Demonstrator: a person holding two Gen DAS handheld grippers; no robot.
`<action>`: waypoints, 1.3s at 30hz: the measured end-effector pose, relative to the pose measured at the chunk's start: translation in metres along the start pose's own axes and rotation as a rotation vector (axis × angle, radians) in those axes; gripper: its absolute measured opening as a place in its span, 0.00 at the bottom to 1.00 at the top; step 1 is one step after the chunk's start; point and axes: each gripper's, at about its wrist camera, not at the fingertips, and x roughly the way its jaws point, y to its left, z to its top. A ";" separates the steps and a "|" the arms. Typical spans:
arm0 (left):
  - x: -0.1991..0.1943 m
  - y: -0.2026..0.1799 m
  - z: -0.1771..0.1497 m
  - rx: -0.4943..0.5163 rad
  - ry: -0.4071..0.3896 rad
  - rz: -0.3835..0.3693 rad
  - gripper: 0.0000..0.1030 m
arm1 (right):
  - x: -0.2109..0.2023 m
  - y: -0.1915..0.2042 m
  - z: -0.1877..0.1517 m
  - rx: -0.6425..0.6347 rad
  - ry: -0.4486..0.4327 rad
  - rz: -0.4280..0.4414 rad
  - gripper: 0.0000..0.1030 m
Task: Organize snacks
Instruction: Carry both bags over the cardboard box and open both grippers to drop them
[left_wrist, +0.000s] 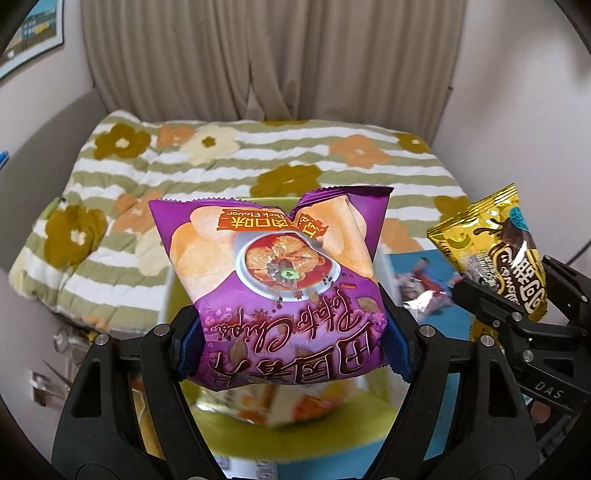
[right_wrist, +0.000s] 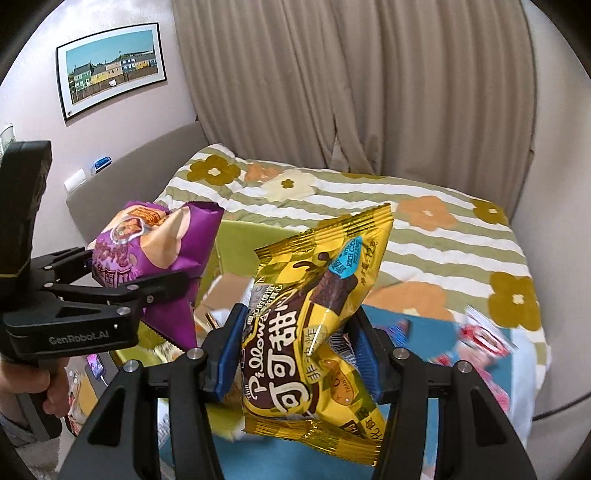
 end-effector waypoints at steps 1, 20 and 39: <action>0.008 0.008 0.004 -0.005 0.013 -0.002 0.74 | 0.012 0.006 0.007 0.001 0.010 0.002 0.49; 0.104 0.089 0.016 -0.022 0.174 -0.087 1.00 | 0.099 0.025 0.042 0.121 0.110 -0.069 0.49; 0.076 0.110 -0.013 -0.076 0.160 -0.060 1.00 | 0.153 0.073 0.075 -0.023 0.145 -0.011 0.83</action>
